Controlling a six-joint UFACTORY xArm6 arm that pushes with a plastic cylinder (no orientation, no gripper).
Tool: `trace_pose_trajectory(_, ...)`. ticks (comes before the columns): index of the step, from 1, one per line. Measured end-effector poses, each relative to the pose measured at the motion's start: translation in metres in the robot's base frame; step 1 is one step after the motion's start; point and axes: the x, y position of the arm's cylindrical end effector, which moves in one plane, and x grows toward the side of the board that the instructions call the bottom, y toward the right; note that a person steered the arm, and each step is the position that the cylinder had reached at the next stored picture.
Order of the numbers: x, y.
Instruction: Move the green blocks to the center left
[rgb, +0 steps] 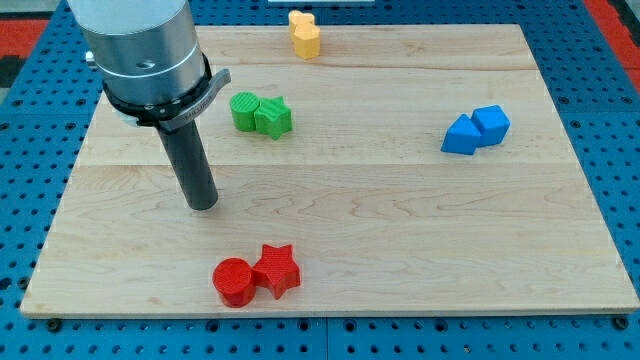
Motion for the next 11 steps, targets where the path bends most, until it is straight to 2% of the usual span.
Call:
trace_pose_trajectory(1, -0.01, 0.0)
trace_pose_trajectory(2, -0.013, 0.067)
trace_pose_trajectory(4, -0.018, 0.263)
trace_pose_trajectory(6, -0.129, 0.161)
trace_pose_trajectory(7, -0.128, 0.088)
trace_pose_trajectory(8, -0.102, 0.037)
trace_pose_trajectory(9, -0.098, 0.005)
trace_pose_trajectory(11, -0.113, 0.007)
